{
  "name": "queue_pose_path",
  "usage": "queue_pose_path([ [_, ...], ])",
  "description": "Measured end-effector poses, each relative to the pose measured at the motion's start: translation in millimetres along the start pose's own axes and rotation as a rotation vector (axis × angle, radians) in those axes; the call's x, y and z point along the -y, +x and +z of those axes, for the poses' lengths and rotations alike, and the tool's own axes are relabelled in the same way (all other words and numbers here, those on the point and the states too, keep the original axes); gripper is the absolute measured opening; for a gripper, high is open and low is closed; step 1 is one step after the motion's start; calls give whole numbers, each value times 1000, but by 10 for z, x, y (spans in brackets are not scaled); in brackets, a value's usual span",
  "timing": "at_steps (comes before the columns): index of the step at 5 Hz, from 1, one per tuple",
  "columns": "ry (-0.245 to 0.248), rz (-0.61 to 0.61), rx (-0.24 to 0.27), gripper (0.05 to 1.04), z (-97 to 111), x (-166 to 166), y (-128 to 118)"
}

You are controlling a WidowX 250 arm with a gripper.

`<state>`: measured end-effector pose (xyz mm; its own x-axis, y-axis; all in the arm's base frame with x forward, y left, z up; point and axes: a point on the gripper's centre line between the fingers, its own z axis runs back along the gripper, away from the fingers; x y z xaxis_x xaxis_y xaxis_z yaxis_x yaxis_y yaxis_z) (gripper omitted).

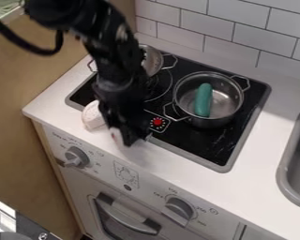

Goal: Put the black object in the silver pot on the right burner

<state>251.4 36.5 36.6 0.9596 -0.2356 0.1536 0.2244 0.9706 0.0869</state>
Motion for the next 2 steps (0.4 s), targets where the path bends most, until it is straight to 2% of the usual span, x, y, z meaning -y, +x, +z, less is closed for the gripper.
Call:
queue_pose_path([
  [1, -37, 87, -22, 490, 257, -23, 231],
  [2, -32, 120, -37, 490, 352, -74, 335],
])
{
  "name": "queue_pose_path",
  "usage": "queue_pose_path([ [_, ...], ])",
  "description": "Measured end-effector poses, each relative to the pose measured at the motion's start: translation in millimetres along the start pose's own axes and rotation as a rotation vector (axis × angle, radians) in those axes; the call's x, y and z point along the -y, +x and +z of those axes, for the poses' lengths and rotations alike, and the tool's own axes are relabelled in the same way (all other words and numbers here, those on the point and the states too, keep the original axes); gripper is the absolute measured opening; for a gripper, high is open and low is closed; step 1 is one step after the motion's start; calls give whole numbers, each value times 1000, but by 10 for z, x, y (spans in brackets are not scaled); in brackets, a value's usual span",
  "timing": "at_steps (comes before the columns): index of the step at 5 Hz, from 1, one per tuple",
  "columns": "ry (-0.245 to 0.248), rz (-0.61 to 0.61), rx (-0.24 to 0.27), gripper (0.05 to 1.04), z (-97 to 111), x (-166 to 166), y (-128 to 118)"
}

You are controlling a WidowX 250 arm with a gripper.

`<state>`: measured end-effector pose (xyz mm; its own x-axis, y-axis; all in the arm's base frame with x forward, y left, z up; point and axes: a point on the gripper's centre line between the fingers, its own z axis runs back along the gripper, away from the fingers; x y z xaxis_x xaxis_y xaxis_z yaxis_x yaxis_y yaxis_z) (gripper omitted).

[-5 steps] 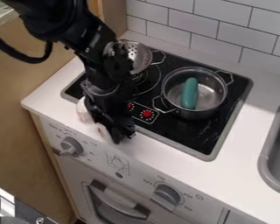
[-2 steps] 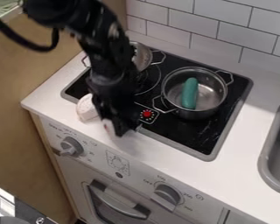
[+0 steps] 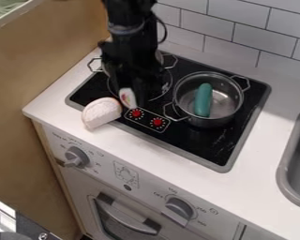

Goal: Put the black object in the silver pot on the right burner

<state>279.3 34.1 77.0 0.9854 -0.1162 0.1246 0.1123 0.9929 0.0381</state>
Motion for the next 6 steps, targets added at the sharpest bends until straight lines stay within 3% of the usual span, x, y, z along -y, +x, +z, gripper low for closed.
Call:
queue_pose_path([
  [3, 9, 136, -22, 490, 94, 54, 456],
  [6, 28, 293, -46, 490, 69, 450, 717],
])
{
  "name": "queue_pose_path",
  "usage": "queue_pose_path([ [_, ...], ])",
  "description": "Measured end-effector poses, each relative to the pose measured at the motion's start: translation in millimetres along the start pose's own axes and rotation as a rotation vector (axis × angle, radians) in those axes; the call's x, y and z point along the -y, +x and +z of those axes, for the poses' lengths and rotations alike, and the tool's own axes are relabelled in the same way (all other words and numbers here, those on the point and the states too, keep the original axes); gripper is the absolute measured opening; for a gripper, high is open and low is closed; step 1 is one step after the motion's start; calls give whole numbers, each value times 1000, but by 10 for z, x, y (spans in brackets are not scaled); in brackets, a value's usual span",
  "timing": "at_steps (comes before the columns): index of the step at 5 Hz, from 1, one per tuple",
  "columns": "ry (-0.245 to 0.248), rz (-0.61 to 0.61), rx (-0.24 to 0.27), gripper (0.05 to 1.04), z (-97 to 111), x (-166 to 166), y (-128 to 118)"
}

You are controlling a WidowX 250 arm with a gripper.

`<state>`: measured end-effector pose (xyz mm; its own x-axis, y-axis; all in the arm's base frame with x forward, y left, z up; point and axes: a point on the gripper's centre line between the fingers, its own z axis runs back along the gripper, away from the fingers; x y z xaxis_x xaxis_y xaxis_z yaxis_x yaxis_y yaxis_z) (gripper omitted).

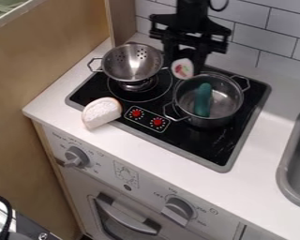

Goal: Put the black object in the silver pot on the right burner

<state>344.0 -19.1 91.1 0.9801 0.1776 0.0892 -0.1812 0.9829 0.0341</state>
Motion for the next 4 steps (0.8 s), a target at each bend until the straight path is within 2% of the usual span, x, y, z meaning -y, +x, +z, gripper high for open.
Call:
queue_pose_path([
  [1, 5, 18, 5, 561, 4, 67, -5],
  [2, 5, 2, 21, 857, 5, 77, 19],
  [3, 3, -13, 30, 1021, 5, 77, 34],
  [4, -4, -27, 21, 1011, -8, 70, 14],
])
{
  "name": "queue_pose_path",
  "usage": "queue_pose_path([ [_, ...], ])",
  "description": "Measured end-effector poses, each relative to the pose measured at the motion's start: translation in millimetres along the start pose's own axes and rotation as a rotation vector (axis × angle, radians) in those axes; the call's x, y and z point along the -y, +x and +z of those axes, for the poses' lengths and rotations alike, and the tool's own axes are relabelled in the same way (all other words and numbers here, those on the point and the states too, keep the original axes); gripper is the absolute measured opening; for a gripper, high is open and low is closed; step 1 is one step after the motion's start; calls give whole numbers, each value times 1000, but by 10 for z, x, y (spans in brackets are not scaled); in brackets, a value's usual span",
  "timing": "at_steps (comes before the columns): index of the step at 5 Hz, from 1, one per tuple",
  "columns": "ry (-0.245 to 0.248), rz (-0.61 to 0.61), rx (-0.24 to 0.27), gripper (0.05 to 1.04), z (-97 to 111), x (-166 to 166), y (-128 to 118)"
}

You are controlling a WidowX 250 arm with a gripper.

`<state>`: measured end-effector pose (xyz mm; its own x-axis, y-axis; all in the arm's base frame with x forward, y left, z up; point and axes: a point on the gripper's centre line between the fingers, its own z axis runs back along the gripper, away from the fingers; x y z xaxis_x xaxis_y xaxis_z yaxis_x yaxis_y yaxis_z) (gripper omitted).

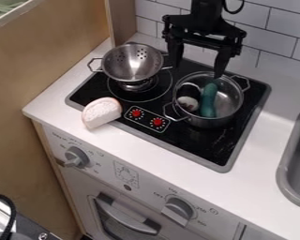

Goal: Put the black object in the silver pot on the right burner

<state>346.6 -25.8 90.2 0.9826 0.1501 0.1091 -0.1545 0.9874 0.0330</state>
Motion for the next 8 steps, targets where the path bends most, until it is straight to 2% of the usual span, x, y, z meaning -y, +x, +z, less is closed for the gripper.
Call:
queue_pose_path([
  [1, -4, -25, -50, 1011, -37, -67, -86],
  [3, -36, -125, -85, 1011, 97, -317, -312],
  [5, -25, -299, -54, 1011, 186, -605, -483],
  [6, 6, -374, -72, 1011, 304, -806, -453],
  [7, 32, -422, -60, 1011, 421, -980, -370],
  [8, 26, -439, -54, 1011, 389, -1088, -248],
])
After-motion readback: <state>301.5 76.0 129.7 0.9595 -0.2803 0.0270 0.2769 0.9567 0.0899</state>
